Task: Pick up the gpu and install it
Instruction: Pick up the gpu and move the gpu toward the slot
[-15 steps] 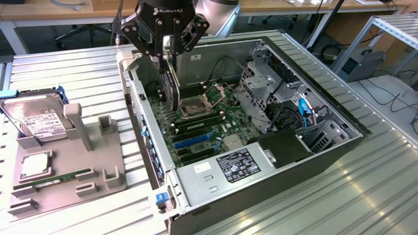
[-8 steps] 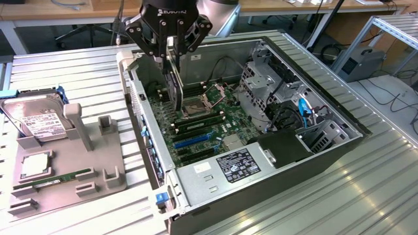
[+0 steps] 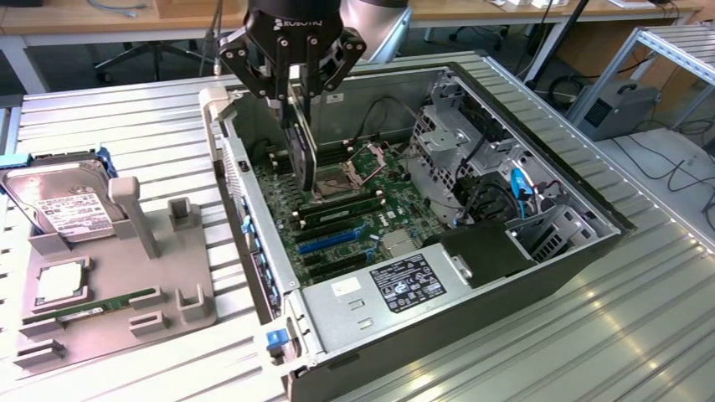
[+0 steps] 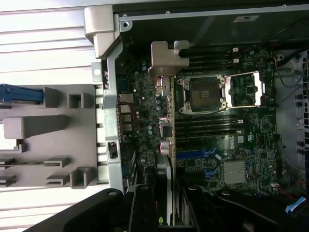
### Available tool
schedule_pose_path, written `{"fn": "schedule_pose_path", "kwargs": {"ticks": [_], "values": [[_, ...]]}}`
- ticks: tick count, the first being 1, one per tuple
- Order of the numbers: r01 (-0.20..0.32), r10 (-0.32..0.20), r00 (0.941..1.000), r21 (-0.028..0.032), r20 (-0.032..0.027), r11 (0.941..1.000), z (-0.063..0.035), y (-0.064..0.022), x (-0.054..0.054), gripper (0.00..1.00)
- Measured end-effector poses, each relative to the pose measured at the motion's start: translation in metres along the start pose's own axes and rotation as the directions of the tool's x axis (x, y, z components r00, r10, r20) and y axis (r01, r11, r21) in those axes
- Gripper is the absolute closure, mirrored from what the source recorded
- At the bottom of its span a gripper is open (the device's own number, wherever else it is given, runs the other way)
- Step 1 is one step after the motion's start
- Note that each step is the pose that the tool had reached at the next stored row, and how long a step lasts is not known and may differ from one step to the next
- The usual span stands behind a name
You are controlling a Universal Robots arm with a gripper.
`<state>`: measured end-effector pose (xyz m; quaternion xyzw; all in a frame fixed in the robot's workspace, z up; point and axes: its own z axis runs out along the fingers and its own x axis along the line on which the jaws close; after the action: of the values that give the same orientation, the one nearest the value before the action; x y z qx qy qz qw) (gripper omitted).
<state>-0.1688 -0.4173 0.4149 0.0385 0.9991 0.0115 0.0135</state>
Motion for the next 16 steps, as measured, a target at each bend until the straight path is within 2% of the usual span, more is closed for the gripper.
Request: {"fn": "schedule_pose_path", "kwargs": {"ticks": [16], "values": [[0.0,0.0,1.0,0.0,0.0,1.0,0.01,0.0001,-0.0048,0.73]]}}
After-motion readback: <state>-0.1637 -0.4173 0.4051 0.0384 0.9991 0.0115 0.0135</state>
